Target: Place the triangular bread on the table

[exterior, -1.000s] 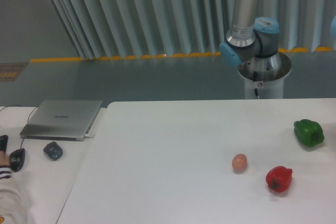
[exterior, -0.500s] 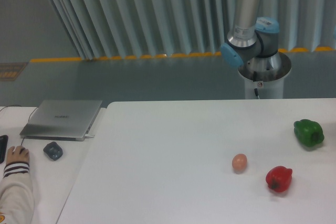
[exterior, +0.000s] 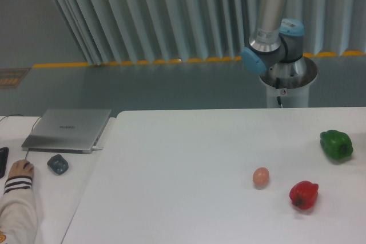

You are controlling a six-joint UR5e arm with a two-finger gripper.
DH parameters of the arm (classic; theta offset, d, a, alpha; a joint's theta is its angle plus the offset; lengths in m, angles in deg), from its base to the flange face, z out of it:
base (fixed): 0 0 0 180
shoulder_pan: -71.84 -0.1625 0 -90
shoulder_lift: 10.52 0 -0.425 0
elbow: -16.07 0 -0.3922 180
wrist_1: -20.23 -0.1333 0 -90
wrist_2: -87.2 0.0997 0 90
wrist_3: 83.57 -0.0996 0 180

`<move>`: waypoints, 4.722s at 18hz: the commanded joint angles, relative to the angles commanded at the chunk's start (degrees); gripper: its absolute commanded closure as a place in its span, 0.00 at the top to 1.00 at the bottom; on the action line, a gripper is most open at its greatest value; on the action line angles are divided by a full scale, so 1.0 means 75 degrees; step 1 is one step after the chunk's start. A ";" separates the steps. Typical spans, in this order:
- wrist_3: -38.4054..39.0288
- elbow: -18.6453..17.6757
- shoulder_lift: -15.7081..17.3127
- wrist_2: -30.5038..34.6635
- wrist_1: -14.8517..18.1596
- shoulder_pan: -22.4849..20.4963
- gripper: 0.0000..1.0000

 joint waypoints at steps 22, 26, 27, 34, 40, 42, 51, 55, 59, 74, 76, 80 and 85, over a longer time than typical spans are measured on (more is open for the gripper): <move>0.0070 0.0445 -0.0012 -0.0409 0.0210 -0.0093 0.14; 0.0736 0.0772 0.0094 -0.1052 0.0784 -0.0071 0.14; 0.1017 0.0889 0.0117 -0.1345 0.0936 -0.0059 0.14; 0.3852 0.1148 0.0480 -0.2391 0.1149 0.0853 0.14; 0.5364 0.1172 0.0410 -0.2367 0.0599 0.1686 0.14; 0.5705 0.1114 0.0375 -0.2367 0.0364 0.1897 0.14; 0.6059 0.1008 0.0117 -0.2332 -0.0234 0.2320 0.99; 0.5965 0.0658 0.0245 -0.2285 -0.0234 0.2344 1.00; 0.6023 0.0515 0.0305 -0.2016 -0.0316 0.2379 1.00; 0.4316 0.1758 0.0445 -0.0984 0.1299 0.1912 1.00; 0.3683 0.1828 0.0410 -0.0984 0.1534 0.1619 1.00; 0.2930 0.1793 0.0223 -0.0727 0.1711 0.1207 1.00; 0.2930 0.1512 0.0199 -0.0738 0.1664 0.1195 1.00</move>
